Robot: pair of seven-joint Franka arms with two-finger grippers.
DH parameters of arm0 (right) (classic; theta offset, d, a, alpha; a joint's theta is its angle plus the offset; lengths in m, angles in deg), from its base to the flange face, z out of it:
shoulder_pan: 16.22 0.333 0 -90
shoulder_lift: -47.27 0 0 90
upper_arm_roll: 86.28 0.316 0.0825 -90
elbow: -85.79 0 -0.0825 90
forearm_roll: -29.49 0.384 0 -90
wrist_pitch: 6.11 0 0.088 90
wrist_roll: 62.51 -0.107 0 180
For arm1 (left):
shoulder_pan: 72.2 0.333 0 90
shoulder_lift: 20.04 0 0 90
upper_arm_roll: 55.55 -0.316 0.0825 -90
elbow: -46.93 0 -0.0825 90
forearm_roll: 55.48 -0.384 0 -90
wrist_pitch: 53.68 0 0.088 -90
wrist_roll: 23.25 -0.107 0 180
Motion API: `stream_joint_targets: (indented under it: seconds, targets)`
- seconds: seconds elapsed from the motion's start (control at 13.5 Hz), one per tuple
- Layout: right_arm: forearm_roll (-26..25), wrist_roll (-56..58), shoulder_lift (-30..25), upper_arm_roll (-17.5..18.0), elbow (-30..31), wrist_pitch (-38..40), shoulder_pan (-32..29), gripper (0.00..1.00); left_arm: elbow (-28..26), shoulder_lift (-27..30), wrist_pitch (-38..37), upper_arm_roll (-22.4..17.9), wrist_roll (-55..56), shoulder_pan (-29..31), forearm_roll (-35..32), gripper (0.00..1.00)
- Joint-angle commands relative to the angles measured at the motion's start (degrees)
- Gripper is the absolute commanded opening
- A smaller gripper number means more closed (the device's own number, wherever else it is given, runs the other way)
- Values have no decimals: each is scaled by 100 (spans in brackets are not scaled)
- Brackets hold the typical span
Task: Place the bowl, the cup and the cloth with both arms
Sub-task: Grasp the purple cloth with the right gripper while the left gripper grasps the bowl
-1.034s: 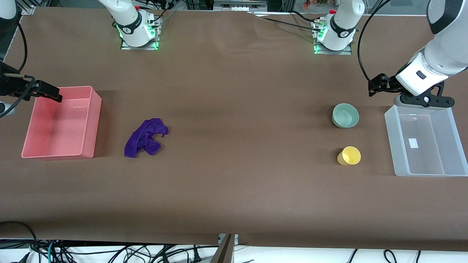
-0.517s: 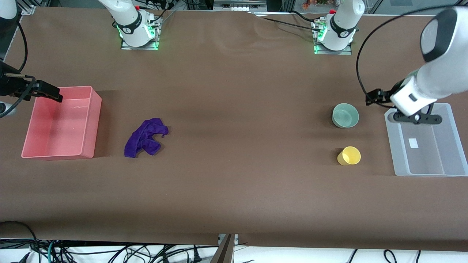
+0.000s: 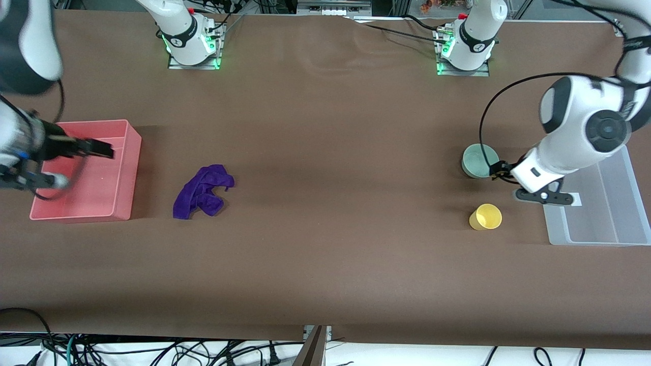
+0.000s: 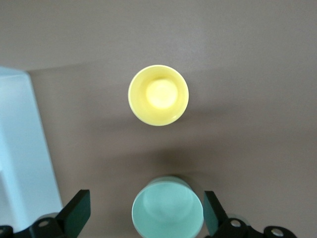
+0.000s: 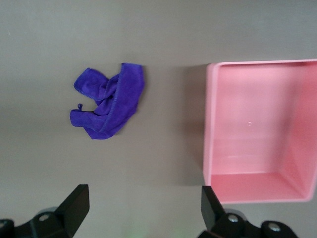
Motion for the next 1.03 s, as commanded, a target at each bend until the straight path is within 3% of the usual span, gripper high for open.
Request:
stream_joint_targets:
  seconds: [0.0,0.15,0.37,0.59,0.66,0.74,0.89,0.96]
  targets:
    - [40,81,279,81,447,-740,114,100,-690,-22,793,17,-1096,375,-74,100]
    - [48,63,515,213,974,-1750,166,100,-848,-102,811,34,-2178,543,-48,100]
    - [48,-25,1025,214,1564,-3385,429,100,-1305,-172,1160,69,-2945,561,-30,98]
    - [40,-25,1377,214,1794,-4293,597,100,-1526,-417,1593,78,-3788,596,-13,98]
    - [40,-25,1448,214,1873,-4487,597,100,-1561,-462,1611,78,-4034,649,-4,92]
    - [40,-25,1509,214,1995,-4706,597,100,-1561,-523,1637,78,-4133,658,-4,77]
    - [40,-25,1519,214,2311,-5041,597,100,-1561,-698,1751,69,-4151,658,-4,19]
    - [40,-25,1484,214,2391,-5042,597,100,-1561,-804,1856,69,-4151,667,-4,0]
